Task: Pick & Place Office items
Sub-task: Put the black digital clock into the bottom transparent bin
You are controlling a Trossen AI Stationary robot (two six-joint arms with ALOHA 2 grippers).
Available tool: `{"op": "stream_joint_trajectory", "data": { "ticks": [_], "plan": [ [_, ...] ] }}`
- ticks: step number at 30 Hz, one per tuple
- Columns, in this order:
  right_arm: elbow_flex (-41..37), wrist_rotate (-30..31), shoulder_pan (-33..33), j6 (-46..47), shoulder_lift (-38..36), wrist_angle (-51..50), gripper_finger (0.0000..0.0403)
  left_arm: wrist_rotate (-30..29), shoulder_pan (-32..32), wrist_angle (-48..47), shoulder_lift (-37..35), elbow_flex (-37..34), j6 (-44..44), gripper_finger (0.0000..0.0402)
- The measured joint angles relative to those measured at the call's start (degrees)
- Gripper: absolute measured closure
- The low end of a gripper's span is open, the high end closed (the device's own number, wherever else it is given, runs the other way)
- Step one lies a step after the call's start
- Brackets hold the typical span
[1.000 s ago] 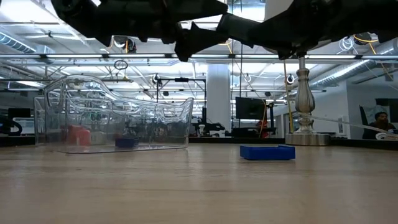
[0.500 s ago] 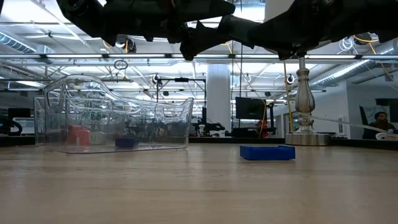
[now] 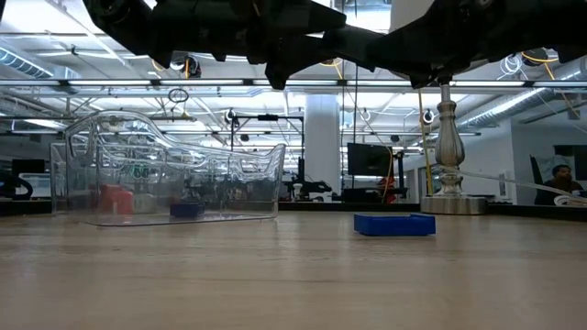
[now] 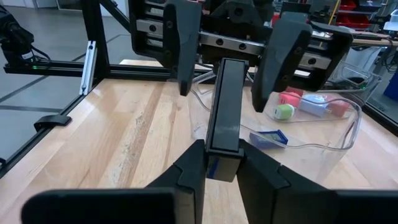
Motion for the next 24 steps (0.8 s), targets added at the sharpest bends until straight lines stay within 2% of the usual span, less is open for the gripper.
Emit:
{"op": "stream_joint_trajectory", "data": {
  "ticks": [9, 24],
  "plan": [
    [0.00, 0.00, 0.00, 0.00, 0.00, -0.02, 0.0334, -0.02, 0.00, -0.27, 0.00, 0.00, -0.20, 0.0208],
    [0.00, 0.00, 0.00, -0.22, 0.00, -0.13, 0.0340, -0.13, 0.07, -1.79, 0.00, -0.02, 0.30, 0.0211]
  ]
}}
